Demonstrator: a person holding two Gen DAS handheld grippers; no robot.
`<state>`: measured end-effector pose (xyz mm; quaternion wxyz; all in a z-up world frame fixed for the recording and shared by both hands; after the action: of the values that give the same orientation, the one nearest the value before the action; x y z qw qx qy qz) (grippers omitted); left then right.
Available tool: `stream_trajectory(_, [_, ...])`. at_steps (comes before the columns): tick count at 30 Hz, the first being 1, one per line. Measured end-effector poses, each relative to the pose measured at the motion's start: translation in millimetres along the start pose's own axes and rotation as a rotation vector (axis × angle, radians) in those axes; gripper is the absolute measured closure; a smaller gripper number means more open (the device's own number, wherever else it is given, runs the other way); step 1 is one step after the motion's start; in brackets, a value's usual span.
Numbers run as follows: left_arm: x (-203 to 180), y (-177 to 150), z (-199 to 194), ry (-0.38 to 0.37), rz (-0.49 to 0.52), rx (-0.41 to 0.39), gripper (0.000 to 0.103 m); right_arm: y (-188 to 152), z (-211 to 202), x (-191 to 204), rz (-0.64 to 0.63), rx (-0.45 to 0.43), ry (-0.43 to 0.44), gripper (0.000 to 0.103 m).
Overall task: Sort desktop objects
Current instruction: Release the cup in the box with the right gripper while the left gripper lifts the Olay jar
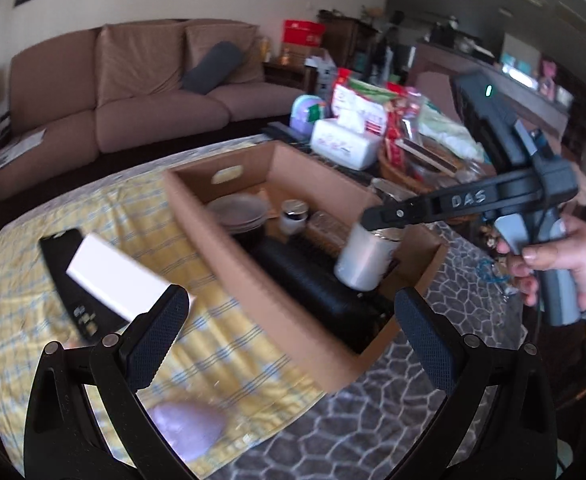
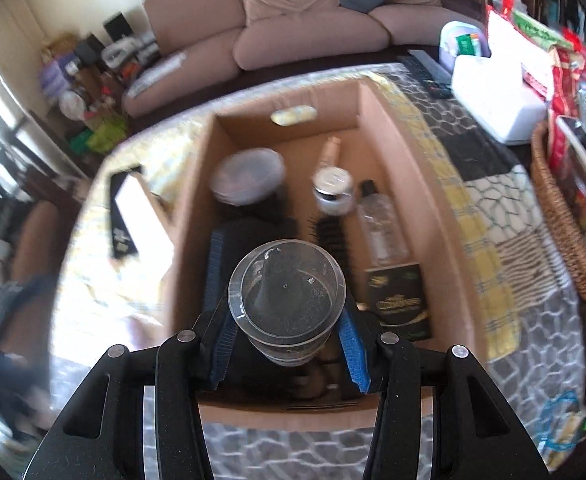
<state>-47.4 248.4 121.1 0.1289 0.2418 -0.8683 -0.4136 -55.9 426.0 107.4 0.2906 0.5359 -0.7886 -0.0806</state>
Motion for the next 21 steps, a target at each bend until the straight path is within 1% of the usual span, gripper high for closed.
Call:
stream_trajectory(4, [-25, 23, 23, -0.042, 0.061, -0.007, 0.0, 3, -20, 20, 0.013, 0.009, 0.128, 0.055])
stream_trajectory(8, [-44, 35, 41, -0.01, 0.18, 0.013, 0.0, 4, -35, 31, 0.039, 0.041, 0.238, 0.055])
stream_trajectory(11, [-58, 39, 46, -0.066, 0.218, 0.005, 0.0, 1, -40, 37, 0.053, 0.064, 0.301, 0.055])
stream_trajectory(12, [-61, 39, 47, -0.085, 0.222, 0.001, 0.008, 1, -42, 39, 0.058, 0.072, 0.322, 0.055])
stream_trajectory(13, [-61, 39, 47, -0.1, 0.21, 0.005, 0.02, 0, -43, 41, 0.056, 0.078, 0.331, 0.055])
stream_trajectory(14, [-60, 39, 49, -0.118, 0.184, 0.014, 0.052, -2, -44, 41, 0.054, 0.08, 0.337, 0.055])
stream_trajectory(15, [-58, 39, 50, -0.14, 0.157, 0.024, 0.053, -3, -44, 42, 0.05, 0.082, 0.341, 0.055])
stream_trajectory(17, [-56, 35, 47, -0.18, 0.119, 0.017, 0.054, -6, -43, 44, 0.052, 0.084, 0.351, 0.054])
stream_trajectory(21, [-43, 29, 30, -0.213, 0.066, 0.0, 0.056, -10, -40, 52, 0.05, 0.092, 0.361, 0.053])
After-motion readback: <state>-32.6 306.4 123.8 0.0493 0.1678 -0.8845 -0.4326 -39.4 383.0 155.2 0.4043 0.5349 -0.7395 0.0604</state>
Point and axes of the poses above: each gripper's, at about its wrist camera, not at the fingertips, and z roughly the way its jaws point, x to its left, y to its top, the point moved 6 cm from there along z, roughly the way its jaws point, and after that the axes turned 12 degrees about z, right-handed, at the moved point
